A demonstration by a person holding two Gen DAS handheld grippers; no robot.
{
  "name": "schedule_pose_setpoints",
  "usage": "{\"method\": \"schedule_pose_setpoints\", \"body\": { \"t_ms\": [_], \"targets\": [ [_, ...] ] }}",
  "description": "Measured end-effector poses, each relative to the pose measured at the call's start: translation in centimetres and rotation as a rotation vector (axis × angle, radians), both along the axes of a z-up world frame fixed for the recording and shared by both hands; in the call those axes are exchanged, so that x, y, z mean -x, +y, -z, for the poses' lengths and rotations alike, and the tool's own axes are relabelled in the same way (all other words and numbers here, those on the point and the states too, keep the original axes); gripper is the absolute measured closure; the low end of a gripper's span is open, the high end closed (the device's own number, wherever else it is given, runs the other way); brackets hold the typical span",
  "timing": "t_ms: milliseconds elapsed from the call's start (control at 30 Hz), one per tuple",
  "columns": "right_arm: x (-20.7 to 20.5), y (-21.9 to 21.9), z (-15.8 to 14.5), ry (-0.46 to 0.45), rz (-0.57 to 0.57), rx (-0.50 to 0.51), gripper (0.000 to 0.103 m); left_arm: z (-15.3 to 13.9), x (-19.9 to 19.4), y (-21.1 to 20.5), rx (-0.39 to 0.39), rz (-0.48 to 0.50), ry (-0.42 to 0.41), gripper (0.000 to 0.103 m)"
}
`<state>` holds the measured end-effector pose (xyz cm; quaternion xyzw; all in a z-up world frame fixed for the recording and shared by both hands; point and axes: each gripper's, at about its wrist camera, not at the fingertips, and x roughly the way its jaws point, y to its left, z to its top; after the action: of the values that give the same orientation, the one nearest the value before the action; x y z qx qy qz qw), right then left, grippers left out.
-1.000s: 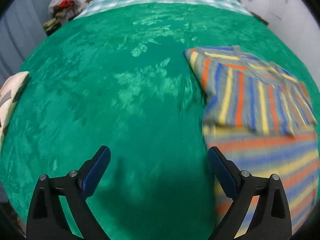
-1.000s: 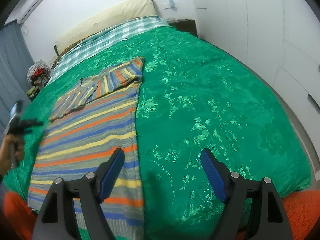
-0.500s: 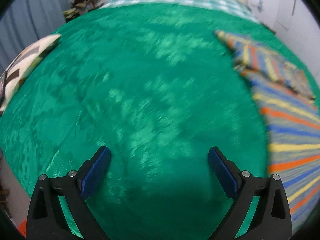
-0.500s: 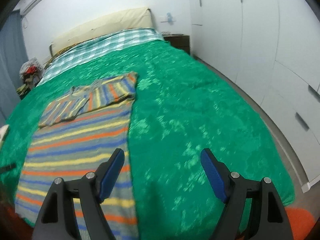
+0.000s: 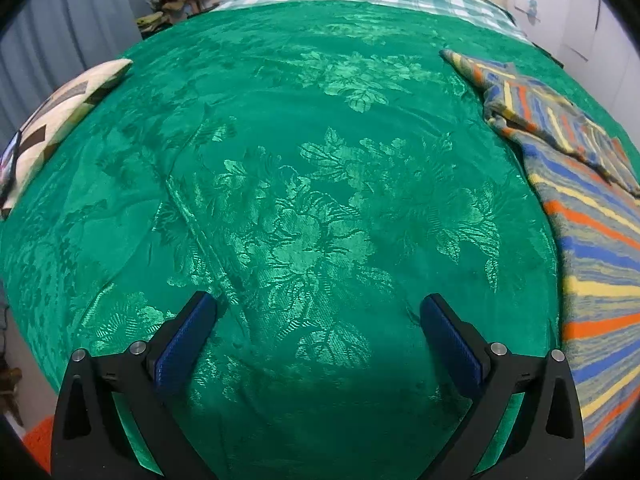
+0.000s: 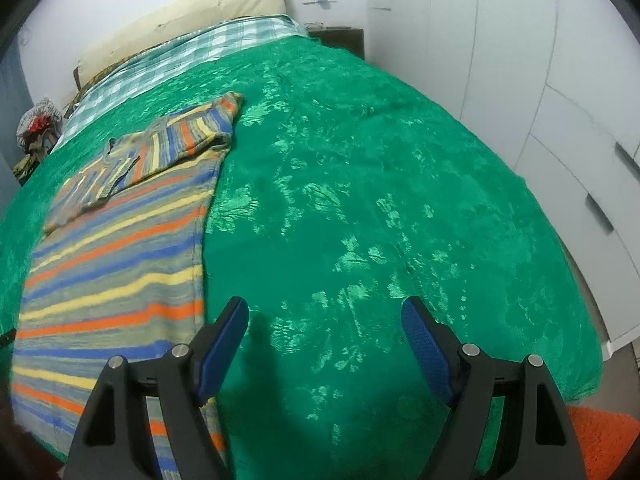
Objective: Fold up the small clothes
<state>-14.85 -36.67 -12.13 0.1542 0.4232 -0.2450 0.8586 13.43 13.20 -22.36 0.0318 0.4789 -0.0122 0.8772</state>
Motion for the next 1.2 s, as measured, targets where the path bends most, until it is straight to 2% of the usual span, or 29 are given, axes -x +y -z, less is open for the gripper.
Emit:
{"method": "schedule_pose_setpoints", "body": {
  "t_ms": [1200],
  "targets": [
    [0.03, 0.78, 0.88, 0.042, -0.003, 0.022, 0.017, 0.32, 0.07, -0.24, -0.028, 0.006, -0.019, 0.0]
  ]
}}
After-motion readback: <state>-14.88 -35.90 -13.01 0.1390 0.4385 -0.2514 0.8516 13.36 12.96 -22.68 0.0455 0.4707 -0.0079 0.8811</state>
